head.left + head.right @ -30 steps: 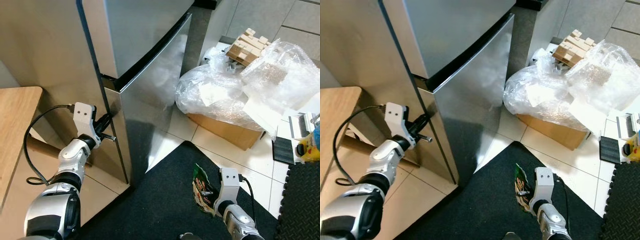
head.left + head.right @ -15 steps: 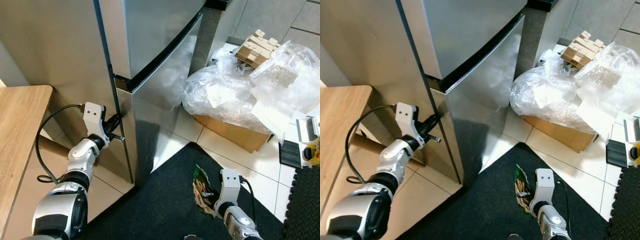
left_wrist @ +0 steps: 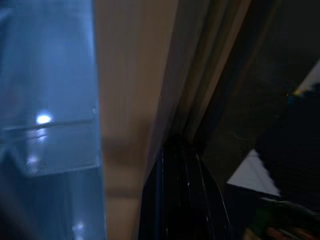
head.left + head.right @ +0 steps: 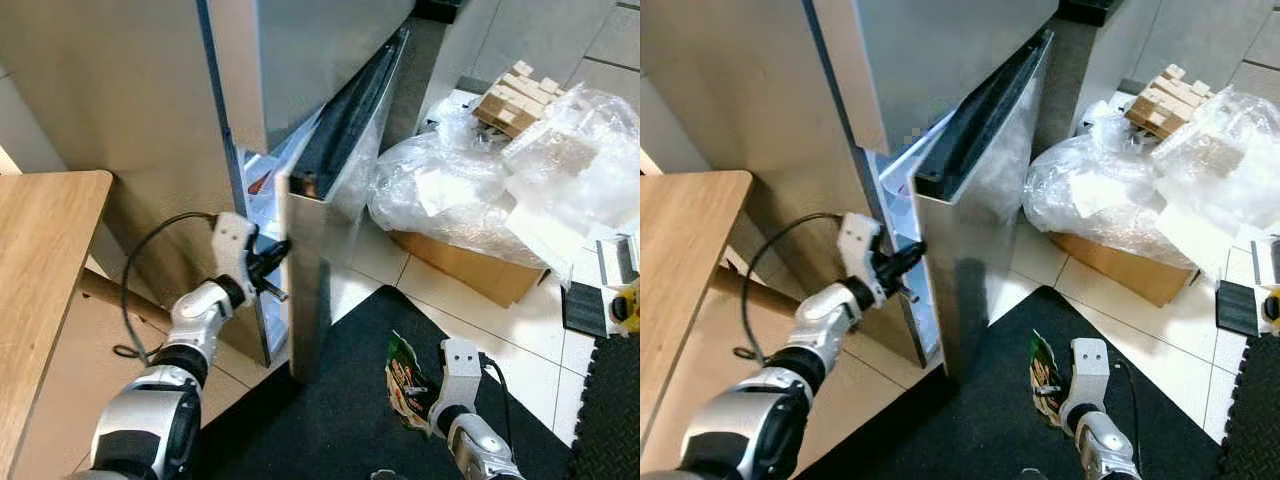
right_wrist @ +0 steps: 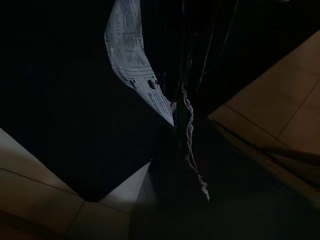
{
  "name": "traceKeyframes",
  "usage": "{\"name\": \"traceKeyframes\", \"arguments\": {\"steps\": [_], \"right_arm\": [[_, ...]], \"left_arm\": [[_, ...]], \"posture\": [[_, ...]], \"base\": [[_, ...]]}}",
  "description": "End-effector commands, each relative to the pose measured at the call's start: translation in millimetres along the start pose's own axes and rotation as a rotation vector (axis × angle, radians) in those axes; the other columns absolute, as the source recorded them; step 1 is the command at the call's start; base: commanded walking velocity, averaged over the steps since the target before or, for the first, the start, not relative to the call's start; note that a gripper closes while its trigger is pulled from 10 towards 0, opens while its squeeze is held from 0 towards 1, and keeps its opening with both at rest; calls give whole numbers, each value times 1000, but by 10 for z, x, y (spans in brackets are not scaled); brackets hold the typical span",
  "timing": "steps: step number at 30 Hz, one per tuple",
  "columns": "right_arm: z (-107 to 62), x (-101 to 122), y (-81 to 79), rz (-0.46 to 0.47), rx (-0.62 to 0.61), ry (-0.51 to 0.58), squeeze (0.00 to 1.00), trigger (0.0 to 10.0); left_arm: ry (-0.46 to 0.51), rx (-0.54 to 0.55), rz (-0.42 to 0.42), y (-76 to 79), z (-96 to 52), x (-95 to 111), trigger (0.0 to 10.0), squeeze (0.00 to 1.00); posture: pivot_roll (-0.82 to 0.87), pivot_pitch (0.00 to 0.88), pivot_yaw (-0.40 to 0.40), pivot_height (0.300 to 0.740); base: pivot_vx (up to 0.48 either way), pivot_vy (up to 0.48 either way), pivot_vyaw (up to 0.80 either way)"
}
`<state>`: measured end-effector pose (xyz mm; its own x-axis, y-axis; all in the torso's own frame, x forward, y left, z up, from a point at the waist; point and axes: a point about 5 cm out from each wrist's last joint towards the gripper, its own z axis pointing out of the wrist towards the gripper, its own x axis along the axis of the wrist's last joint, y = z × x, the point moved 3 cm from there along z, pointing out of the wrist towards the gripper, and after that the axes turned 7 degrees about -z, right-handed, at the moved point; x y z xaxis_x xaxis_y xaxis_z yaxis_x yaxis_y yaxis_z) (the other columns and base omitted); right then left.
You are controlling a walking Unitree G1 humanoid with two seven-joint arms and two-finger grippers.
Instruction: Restocking fridge
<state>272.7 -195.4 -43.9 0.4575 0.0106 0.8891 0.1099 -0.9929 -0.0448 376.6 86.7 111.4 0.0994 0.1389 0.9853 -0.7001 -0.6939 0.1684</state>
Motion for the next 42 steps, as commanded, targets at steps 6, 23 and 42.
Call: {"name": "traceKeyframes", "arguments": {"steps": [6,23,42], "right_arm": [[-165,-259,118,3,-48,-63,0,10000],[-311,-527,123,7,-67,-150,0,10000],[-75,-99,7,-9,23,-7,0,10000]], "left_arm": [[53,-251,-27,477,269,101,10000,0],[27,-330,-152,756,-18,-302,10000,0],[-337,172,21,186,-537,-1028,10000,0]], "posture": [[-164,154,20,740],[-142,156,23,740],[-150,153,24,740]], "base": [[0,0,0],[0,0,0],[0,0,0]]}}
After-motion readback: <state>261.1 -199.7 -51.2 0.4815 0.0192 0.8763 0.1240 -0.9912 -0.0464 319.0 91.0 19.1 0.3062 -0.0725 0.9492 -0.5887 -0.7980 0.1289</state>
